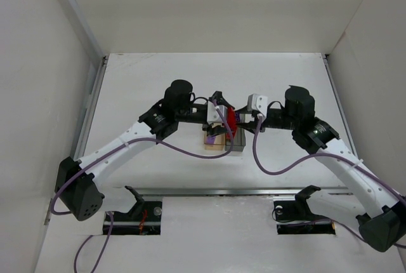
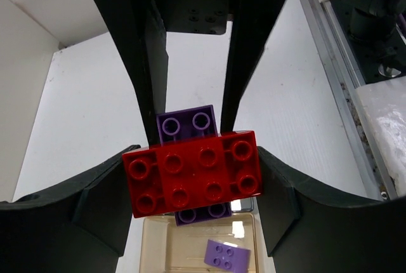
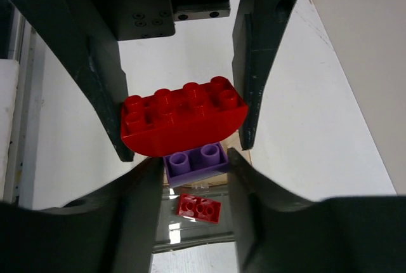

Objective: Sort the legos into containers by color

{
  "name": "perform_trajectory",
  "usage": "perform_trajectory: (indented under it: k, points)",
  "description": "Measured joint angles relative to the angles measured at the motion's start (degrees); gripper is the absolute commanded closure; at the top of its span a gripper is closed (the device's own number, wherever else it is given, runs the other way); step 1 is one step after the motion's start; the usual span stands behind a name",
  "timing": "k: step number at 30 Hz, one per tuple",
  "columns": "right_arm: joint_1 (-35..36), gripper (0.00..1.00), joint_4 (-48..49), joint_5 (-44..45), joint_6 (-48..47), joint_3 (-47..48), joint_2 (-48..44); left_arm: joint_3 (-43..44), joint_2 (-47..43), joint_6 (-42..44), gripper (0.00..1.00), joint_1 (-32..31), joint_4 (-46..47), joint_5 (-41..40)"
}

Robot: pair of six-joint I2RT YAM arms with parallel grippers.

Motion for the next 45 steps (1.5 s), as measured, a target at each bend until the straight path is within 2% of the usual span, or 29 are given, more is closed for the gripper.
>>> perform_trajectory:
  k: [2,3,7,13,19,23,29,35,37,39,41,44,45]
  points:
    - [0.5,0.64,0.0,0.0,-0.3,0.0,0.0,0.2,0.0,0.1,1.00,0.2,-0.4,0.3]
    - [0.7,0.75,0.0,0.0,-0.2,0.0,0.1,0.2,0.0,0.3,1.00,0.2,-0.5,0.6]
    - [1.1,1.00,-0.3,0.2,-0.3,0.2,0.5,0.2,0.0,0.5,1.00,0.3,-1.3,0.7]
    - [1.5,1.00,-0.1,1.0,0.5,0.0,1.0,0.3,0.0,0.0,1.00,0.6,-2.2,-0.1]
    - [1.7,1.00,5.1,1.4,2.1,-2.8,3.4,0.3,0.0,-2.0,1.00,2.4,-4.7,-1.4]
    - [1.6,1.00,6.4,1.7,2.7,-2.7,9.1,0.5,-1.1,-3.3,1.00,3.5,-3.1,-3.5]
    - [0.1,1.00,5.3,1.7,3.1,-0.3,21.6,0.5,-7.3,-4.9,1.00,4.1,0.9,-6.1]
    - [-0.5,1.00,5.0,2.4,3.7,3.9,26.6,-0.6,-8.8,-5.7,1.00,5.0,2.8,-9.9]
    - [-0.5,0.93,5.3,3.0,3.8,5.4,28.0,-1.5,-8.8,-6.1,1.00,5.2,2.7,-11.2]
    - [-0.5,0.79,5.4,3.4,3.9,6.6,29.8,-2.3,-8.8,-6.5,1.00,5.5,2.7,-12.5]
    - [-0.5,0.71,5.5,3.8,4.2,7.7,32.0,-2.8,-8.8,-7.0,1.00,5.5,2.8,-13.4]
    - [-0.5,0.52,5.4,4.3,4.3,8.5,34.7,-3.3,-8.8,-7.5,1.00,5.6,3.5,-14.6]
    - [-0.5,0.43,5.3,4.3,4.4,8.6,35.4,-3.4,-8.8,-7.6,1.00,5.7,3.6,-15.1]
